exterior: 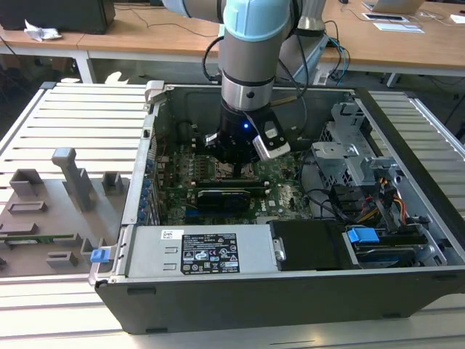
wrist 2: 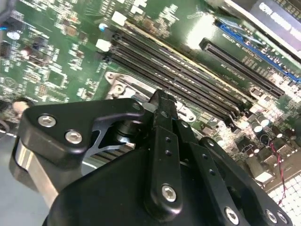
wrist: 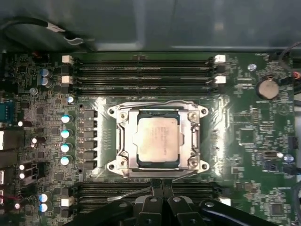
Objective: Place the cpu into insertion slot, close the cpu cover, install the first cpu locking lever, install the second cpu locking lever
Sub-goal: 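Install the second cpu locking lever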
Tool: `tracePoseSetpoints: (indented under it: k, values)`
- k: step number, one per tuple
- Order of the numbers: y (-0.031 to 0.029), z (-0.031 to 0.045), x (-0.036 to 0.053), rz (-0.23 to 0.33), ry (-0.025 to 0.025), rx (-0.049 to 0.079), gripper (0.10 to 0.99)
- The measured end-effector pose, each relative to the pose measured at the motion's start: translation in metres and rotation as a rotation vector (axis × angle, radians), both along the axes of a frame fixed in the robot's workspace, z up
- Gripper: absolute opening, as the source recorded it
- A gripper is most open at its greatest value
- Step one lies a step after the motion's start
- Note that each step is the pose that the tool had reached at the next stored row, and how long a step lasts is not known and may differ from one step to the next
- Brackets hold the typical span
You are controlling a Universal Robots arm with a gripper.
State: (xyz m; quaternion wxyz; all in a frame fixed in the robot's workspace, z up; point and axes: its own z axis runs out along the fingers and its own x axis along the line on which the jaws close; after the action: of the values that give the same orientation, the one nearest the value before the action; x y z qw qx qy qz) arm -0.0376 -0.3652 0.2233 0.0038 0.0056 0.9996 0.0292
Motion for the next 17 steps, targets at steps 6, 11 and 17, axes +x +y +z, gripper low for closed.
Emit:
tracePoseSetpoints:
  k: [6,11,17]
  values:
    - [-0.0006,-0.0110,-0.0209,0.002,0.0000,0.004,0.106]
    - [-0.0011,-0.0123,-0.0300,0.048,0.0002,0.007,0.106]
    - [-0.0036,-0.0153,-0.0432,0.114,-0.0005,0.037,0.106]
